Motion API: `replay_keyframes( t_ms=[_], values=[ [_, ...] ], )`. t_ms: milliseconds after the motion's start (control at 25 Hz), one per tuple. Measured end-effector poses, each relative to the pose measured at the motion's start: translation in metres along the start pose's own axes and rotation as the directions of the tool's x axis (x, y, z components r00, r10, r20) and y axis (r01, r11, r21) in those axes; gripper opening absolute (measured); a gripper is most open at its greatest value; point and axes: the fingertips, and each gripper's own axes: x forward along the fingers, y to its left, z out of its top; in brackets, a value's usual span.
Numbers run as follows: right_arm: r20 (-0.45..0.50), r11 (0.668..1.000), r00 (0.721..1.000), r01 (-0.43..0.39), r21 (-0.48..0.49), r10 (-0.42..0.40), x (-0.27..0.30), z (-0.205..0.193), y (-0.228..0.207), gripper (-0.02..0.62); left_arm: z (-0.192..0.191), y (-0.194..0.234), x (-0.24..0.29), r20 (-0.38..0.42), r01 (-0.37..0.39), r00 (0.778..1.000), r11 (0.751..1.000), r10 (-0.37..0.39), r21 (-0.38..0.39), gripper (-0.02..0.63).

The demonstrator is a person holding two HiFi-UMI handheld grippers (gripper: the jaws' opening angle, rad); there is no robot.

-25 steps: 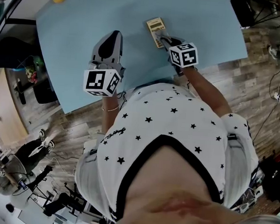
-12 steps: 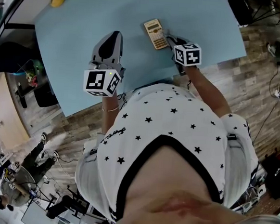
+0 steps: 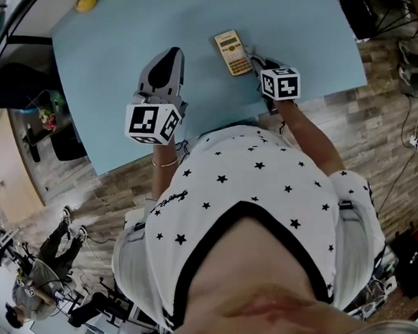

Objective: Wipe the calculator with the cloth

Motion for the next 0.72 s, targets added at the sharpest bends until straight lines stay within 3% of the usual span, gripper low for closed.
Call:
replay_keyframes(
  t_ms=[160,440,720],
  values=[
    [0.026,1.000,1.000,0.016,0.015,-0.016,-0.002,0.008,-0.006,0.044,0.001,0.001,-0.001,0.001,-0.004,1.000,1.000,0.004,0.001,0.035],
    [0.186,0.999,0.982,0.009,0.047,-0.017,-0.023,0.069,-0.012,0.044,0.000,0.007,-0.007,-0.008,-0.020,1.000,1.000,0.020,0.000,0.035],
    [0.345,0.994,0.933,-0.104,-0.020,0.104,-0.050,0.127,0.032,0.044,0.001,0.009,-0.010,0.000,-0.032,0.999,0.999,0.032,0.005,0.035]
  ],
)
